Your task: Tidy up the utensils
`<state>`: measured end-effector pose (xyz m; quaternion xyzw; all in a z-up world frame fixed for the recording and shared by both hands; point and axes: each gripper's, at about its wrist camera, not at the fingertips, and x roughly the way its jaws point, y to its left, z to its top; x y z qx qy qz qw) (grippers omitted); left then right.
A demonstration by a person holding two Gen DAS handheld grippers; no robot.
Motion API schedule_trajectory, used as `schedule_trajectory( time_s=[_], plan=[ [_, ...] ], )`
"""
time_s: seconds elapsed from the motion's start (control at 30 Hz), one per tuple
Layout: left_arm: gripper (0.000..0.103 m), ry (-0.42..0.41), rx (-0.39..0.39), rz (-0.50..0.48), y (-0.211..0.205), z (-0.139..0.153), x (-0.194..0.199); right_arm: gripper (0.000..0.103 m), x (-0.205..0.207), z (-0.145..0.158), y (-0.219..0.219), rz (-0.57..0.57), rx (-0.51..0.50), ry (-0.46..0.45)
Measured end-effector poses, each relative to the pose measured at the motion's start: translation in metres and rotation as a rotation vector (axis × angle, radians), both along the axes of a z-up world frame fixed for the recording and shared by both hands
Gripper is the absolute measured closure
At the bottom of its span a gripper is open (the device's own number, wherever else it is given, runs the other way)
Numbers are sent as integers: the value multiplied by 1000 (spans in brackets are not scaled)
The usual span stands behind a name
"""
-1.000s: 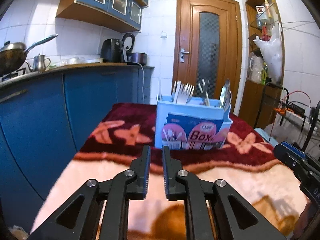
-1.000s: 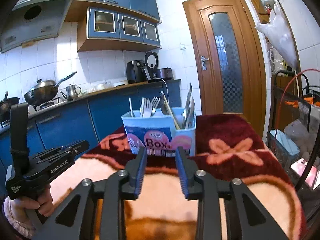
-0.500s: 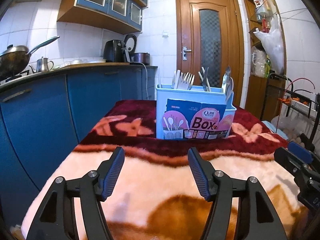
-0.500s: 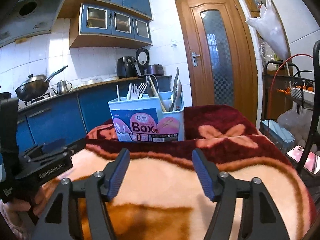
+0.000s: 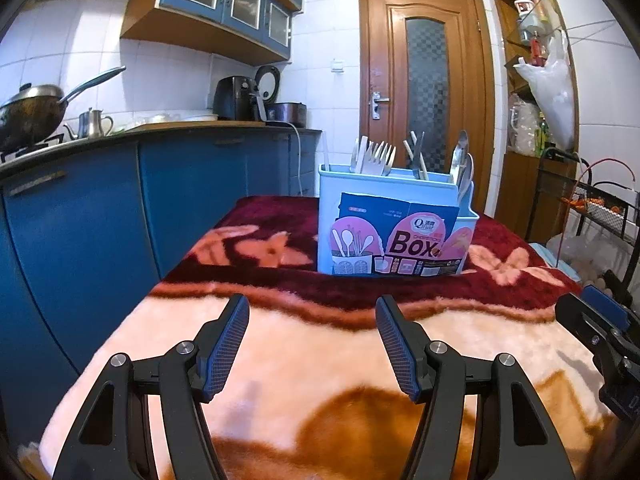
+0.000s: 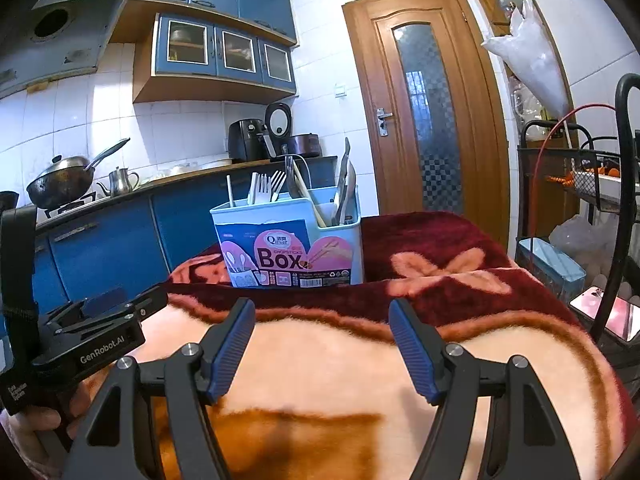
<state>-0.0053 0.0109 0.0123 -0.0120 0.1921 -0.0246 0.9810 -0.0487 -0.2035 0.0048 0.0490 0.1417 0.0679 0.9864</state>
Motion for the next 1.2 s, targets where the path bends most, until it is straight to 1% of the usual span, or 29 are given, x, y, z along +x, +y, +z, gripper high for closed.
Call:
schedule_trajectory(
  time_s=[1.2],
  plan=[
    [36, -17, -2, 4, 1, 0, -3, 31, 0, -1, 1, -3, 1, 4]
  ],
)
